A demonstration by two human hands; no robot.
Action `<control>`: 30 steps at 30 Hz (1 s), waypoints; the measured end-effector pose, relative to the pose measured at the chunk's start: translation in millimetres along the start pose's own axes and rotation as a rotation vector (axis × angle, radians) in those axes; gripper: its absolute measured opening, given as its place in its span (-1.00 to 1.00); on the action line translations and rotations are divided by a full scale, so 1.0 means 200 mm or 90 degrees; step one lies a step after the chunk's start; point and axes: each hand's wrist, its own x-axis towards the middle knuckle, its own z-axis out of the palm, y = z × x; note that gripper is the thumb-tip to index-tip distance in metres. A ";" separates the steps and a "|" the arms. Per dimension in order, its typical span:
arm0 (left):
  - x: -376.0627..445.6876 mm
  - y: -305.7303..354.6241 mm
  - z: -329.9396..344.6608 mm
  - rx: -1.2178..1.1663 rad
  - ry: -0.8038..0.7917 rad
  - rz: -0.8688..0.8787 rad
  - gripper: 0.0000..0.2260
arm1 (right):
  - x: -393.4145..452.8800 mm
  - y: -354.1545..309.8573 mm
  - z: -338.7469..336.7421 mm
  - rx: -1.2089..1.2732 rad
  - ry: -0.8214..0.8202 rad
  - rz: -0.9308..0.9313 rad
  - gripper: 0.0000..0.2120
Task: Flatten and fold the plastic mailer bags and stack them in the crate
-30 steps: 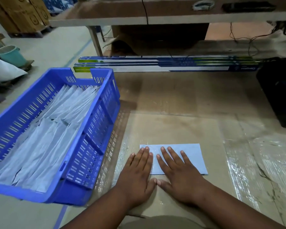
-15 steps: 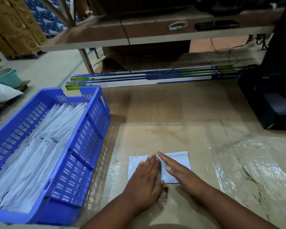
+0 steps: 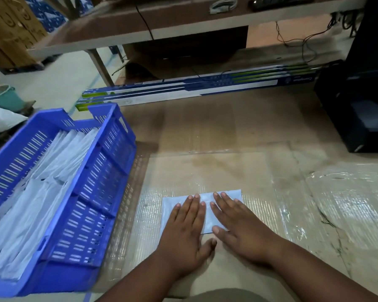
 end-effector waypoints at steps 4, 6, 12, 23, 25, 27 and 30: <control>-0.01 -0.03 -0.03 -0.030 -0.023 0.004 -0.25 | -0.07 0.00 -0.22 0.570 -0.007 0.130 -0.58; -0.02 -0.03 -0.06 -0.076 -0.018 0.002 -0.28 | -0.09 0.02 -0.24 0.474 0.010 0.085 -0.53; 0.08 0.12 -0.14 -0.082 0.044 0.063 -0.29 | 0.01 -0.03 -0.07 -0.162 0.111 -0.024 -0.31; 0.00 0.07 0.03 -0.014 0.004 -0.061 -0.30 | 0.10 -0.09 0.13 -0.206 0.098 -0.076 -0.29; -0.02 0.05 0.03 -0.021 0.018 -0.065 -0.32 | 0.13 -0.08 0.16 -0.197 0.097 -0.078 -0.27; -0.03 0.03 0.01 -0.024 0.030 -0.056 -0.35 | 0.12 -0.03 0.15 -0.185 0.088 -0.072 -0.21; -0.08 -0.08 -0.02 -0.006 0.016 -0.066 -0.31 | 0.08 0.03 0.12 -0.196 0.079 -0.049 -0.12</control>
